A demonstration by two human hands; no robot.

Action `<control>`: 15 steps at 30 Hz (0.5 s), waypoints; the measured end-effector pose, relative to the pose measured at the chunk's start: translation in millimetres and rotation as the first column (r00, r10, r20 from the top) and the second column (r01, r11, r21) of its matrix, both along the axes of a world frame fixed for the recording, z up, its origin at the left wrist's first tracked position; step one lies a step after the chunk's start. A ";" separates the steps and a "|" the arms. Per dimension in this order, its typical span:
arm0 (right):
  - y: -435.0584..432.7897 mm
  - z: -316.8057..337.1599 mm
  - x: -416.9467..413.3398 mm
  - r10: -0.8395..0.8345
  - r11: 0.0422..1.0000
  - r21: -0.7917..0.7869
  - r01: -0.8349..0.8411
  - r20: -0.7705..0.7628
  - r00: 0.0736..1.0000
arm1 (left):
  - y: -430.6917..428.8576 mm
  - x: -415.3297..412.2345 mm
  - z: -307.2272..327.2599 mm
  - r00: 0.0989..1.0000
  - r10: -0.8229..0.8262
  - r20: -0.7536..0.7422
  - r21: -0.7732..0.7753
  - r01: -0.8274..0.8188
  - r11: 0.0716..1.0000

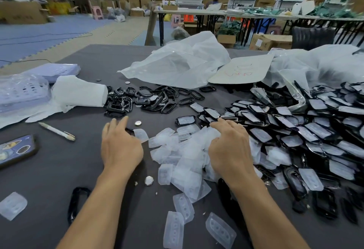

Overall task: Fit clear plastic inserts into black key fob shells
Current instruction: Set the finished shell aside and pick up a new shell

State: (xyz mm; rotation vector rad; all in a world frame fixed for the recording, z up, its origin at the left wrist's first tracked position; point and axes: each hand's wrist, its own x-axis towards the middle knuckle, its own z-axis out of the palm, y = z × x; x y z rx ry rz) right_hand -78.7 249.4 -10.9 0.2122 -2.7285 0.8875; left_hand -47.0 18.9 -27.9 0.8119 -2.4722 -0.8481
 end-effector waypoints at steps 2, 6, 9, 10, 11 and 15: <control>0.2 0.1 -0.7 0.002 1.000 -0.013 -0.002 -0.004 1.000 | -7.7 -4.0 -2.4 0.997 -0.044 0.067 0.023 0.043 0.999; -0.6 0.4 -1.1 0.038 0.998 -0.046 -0.039 -0.013 0.999 | -16.7 -8.3 -6.5 0.959 -0.215 0.183 -0.086 0.234 0.968; -2.3 -0.6 -0.7 0.074 0.995 -0.068 -0.075 -0.019 0.997 | -21.7 -6.3 -5.0 0.983 -0.136 0.123 -0.041 0.142 0.989; -4.2 -1.0 0.3 0.086 0.993 -0.075 -0.088 -0.019 0.996 | -22.4 -4.5 -3.8 0.988 -0.102 0.115 -0.040 0.107 0.993; -6.7 -1.5 1.6 0.100 0.992 -0.080 -0.102 -0.020 0.995 | -23.7 -2.6 -2.6 0.992 -0.068 0.104 -0.039 0.073 0.997; -16.3 -4.1 7.1 0.145 0.986 -0.071 -0.148 -0.037 0.989 | -22.5 2.2 7.4 0.990 0.072 -0.121 0.301 -0.032 0.953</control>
